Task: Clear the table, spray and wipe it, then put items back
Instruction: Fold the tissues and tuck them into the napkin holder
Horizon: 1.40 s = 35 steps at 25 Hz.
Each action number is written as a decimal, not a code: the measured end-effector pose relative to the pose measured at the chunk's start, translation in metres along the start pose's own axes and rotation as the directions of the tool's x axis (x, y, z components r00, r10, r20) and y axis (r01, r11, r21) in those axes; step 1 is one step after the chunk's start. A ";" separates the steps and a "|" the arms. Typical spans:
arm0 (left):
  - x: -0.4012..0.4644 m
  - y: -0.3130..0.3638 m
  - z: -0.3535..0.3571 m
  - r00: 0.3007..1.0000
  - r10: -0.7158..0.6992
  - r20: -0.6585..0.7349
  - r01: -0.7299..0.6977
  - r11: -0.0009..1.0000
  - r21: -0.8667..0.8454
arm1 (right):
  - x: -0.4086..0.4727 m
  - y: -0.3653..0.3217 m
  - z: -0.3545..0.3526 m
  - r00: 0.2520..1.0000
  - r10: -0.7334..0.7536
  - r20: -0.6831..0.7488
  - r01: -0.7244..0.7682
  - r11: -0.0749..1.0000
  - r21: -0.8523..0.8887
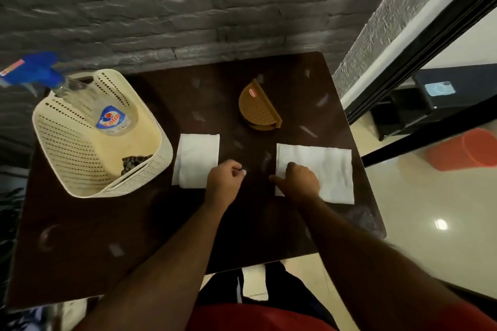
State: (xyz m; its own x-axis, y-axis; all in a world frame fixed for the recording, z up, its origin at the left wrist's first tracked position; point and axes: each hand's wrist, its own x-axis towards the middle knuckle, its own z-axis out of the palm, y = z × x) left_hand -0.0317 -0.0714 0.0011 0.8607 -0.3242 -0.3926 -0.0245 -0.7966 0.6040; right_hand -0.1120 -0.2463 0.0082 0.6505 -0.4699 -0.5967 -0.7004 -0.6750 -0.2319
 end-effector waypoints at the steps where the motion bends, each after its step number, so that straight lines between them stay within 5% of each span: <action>1: -0.001 -0.002 -0.001 0.998 -0.033 -0.045 0.033 0.999 -0.003 | 0.002 -0.002 0.001 1.000 -0.008 0.000 0.008 1.000 -0.012; 7: 0.015 -0.037 -0.024 0.951 -0.215 -0.224 0.242 0.965 0.102 | 0.011 0.003 -0.001 0.999 -0.044 -0.001 0.044 0.998 -0.047; 15: 0.023 -0.036 -0.033 0.967 -0.126 -0.220 0.185 0.944 0.274 | -0.006 -0.056 0.014 0.983 -0.185 0.017 0.185 0.982 -0.041; 22: 0.020 -0.028 -0.072 0.928 -0.065 -0.367 0.119 0.985 0.127 | -0.018 -0.129 0.062 0.951 -0.301 0.071 0.303 0.953 -0.026; 25: 0.019 -0.026 -0.084 0.953 -0.085 -0.292 0.111 0.991 0.073 | -0.016 -0.136 0.061 0.954 -0.279 0.105 0.278 0.960 0.032; 27: 0.023 -0.024 -0.084 0.979 -0.094 -0.182 0.080 0.993 -0.083 | -0.013 -0.134 0.047 0.981 -0.191 0.046 0.175 0.955 0.240; 28: 0.025 -0.020 -0.083 0.988 -0.106 -0.112 0.075 0.965 -0.250 | -0.011 -0.132 0.036 0.991 -0.129 0.038 0.101 0.899 0.426; 30: 0.024 -0.002 -0.082 0.989 -0.144 0.041 0.136 0.748 -0.649 | -0.006 -0.126 0.011 0.980 -0.080 0.183 -0.108 0.562 0.820; 32: 0.021 0.014 -0.084 0.979 -0.133 0.154 0.199 0.468 -0.861 | 0.001 -0.112 -0.010 0.910 -0.228 0.347 -0.297 0.229 0.927; 34: 0.016 0.024 -0.080 0.965 -0.064 0.256 0.263 0.309 -0.914 | 0.002 -0.097 -0.026 0.861 -0.328 0.389 -0.347 0.181 0.920; 35: 0.014 0.026 -0.076 0.955 -0.049 0.291 0.290 0.332 -0.898 | 0.004 -0.089 -0.030 0.855 -0.332 0.398 -0.355 0.186 0.916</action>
State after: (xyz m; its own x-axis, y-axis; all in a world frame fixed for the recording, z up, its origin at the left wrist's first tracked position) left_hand 0.0185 -0.0575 0.0638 0.6755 -0.4193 -0.6066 0.6983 0.0995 0.7088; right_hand -0.0381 -0.2048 0.0500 0.6715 0.0485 -0.7394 -0.6303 0.5621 -0.5355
